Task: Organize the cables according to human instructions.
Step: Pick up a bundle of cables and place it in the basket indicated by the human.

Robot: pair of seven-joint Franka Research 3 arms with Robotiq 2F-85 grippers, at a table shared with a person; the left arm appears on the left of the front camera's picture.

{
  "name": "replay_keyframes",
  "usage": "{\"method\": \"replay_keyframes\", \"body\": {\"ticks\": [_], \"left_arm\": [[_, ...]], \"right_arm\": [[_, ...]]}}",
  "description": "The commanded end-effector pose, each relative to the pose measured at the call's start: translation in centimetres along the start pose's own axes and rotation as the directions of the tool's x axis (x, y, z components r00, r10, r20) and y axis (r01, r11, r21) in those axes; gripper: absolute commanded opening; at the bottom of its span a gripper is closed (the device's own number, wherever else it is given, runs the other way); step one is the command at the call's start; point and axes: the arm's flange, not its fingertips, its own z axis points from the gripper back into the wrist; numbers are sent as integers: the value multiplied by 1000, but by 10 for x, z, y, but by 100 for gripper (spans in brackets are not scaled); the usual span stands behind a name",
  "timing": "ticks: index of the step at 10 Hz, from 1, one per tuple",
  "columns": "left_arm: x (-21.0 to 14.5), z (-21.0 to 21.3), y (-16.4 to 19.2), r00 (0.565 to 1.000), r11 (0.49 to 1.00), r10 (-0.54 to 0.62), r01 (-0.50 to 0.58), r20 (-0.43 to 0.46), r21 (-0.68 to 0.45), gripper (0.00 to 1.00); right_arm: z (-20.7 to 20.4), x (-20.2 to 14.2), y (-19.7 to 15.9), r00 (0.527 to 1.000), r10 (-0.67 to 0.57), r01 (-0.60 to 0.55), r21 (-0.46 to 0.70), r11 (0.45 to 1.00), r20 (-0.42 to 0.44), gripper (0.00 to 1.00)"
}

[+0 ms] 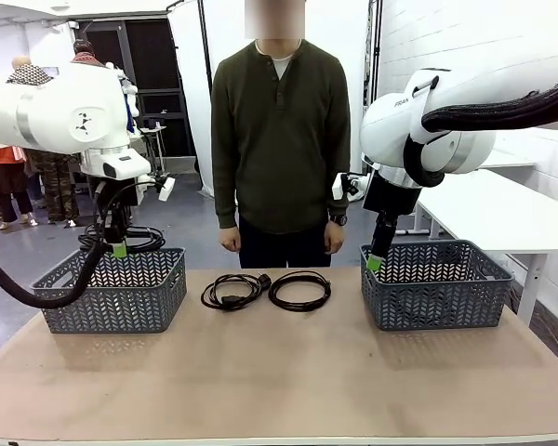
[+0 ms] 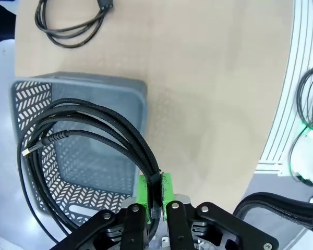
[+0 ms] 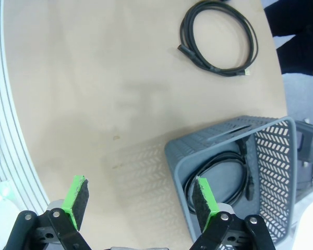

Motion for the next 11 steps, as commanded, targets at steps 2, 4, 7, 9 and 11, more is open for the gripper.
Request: {"method": "replay_keyframes", "body": {"ticks": [2,4,7,9,11], "left_arm": [[-23,-16,20,997,997,-71,70,13,39,0],[-32,-32,32,998,997,-66,66,22,33,0],[-38,-55,49,998,998,-56,56,18,13,0],[-38,-69,61,998,999,-53,53,16,2,0],[-40,-77,73,999,999,-44,44,15,0,0]], "right_arm": [[1,1,0,1000,-3,3,-5,1000,-16,100],[1,1,0,1000,-3,3,-5,1000,-16,100],[1,1,0,1000,-3,3,-5,1000,-16,100],[1,1,0,1000,-3,3,-5,1000,-16,100],[1,1,0,1000,-3,3,-5,1000,-16,100]]}}
